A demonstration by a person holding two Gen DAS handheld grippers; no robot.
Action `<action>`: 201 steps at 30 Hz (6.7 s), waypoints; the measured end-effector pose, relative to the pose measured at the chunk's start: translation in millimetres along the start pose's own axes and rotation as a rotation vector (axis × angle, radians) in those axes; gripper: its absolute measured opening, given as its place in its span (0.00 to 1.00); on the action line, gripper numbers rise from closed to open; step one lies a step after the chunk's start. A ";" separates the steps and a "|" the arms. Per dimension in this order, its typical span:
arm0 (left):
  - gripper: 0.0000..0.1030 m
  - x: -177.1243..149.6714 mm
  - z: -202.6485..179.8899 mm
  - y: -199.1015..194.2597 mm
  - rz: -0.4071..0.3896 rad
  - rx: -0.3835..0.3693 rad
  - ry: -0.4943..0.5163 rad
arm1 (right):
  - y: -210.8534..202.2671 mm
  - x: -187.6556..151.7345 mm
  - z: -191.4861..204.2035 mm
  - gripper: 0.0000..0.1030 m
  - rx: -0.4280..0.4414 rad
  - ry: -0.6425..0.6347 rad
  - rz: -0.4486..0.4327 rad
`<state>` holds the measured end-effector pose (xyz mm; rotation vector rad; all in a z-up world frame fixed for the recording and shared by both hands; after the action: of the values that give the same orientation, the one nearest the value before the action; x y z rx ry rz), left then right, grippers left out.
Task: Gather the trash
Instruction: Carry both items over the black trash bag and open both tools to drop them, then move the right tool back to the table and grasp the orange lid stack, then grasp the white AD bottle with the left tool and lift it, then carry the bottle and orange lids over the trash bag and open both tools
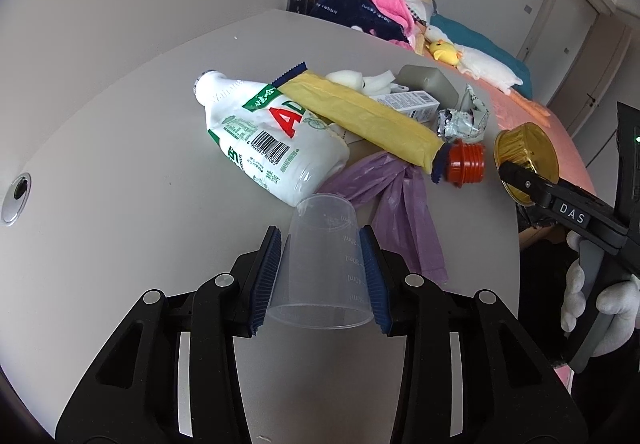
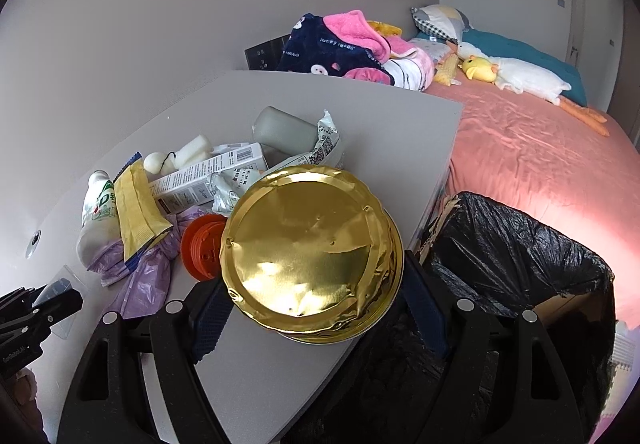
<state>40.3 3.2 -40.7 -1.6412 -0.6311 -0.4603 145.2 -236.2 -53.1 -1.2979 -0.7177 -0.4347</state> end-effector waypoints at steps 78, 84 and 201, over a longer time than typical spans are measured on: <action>0.94 35.6 -152.8 16.4 0.059 -0.483 0.185 | -108.4 -19.7 -127.3 0.88 -0.135 0.344 -0.178; 0.94 42.0 -127.1 10.5 0.028 -0.443 0.140 | -94.9 -15.2 -101.4 0.88 -0.091 0.292 -0.165; 0.61 70.8 -12.4 -5.5 -0.085 -0.169 -0.113 | -45.0 0.1 -4.6 0.46 0.134 0.091 -0.048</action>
<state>92.0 1.7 9.5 -1.8155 -0.7648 -0.4963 116.6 -251.2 -21.5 -1.1299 -0.6911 -0.4728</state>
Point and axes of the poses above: each gripper's, at about its wrist camera, not at the fingertips, and y roughly the way its jaws point, z to its left, x to its top, the point moved 2 cm from there along y, roughly the way its jaws point, and after that the axes turned 1 degree about y, right-handed, at the moved point
